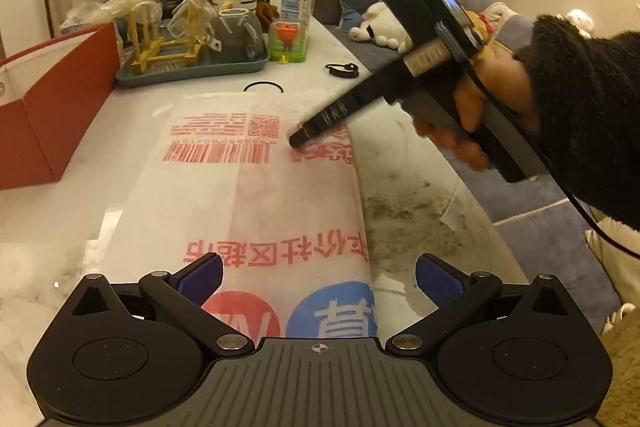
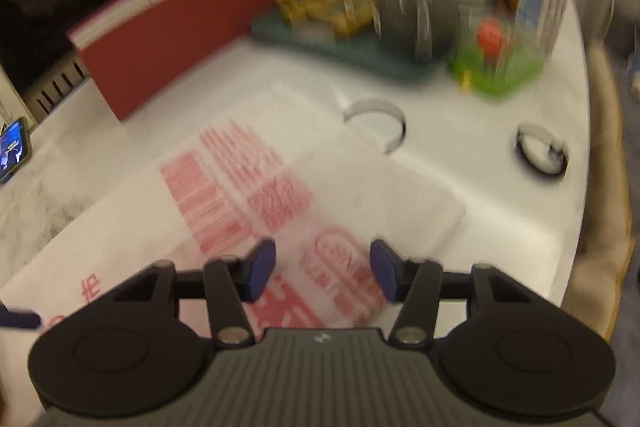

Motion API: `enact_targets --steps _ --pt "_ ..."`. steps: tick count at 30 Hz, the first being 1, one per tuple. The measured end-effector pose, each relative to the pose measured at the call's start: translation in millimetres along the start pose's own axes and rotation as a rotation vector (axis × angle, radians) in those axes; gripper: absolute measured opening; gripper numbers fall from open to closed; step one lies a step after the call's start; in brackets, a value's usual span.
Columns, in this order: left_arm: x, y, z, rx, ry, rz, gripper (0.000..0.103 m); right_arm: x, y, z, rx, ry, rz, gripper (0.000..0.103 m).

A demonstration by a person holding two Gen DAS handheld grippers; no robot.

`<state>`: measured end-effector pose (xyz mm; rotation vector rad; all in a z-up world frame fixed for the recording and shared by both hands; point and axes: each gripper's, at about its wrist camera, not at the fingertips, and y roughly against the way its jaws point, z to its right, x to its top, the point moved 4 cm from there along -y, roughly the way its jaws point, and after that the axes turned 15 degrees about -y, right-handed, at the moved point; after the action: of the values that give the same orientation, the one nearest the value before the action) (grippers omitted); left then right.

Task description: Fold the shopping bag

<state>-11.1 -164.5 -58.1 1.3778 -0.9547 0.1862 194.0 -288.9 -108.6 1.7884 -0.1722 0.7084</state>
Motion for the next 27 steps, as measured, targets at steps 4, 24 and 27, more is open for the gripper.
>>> enact_targets --steps 4,24,27 --pt "-23 -18 6 0.056 -0.126 -0.112 0.103 -12 17 -12 0.014 0.026 0.011 0.059" --pt "-15 15 0 -0.059 0.009 0.008 0.103 -60 57 -70 0.014 0.114 -0.020 0.082" --pt "-43 -3 12 -0.018 -0.118 -0.135 0.103 -68 54 -77 0.009 0.145 -0.035 0.083"
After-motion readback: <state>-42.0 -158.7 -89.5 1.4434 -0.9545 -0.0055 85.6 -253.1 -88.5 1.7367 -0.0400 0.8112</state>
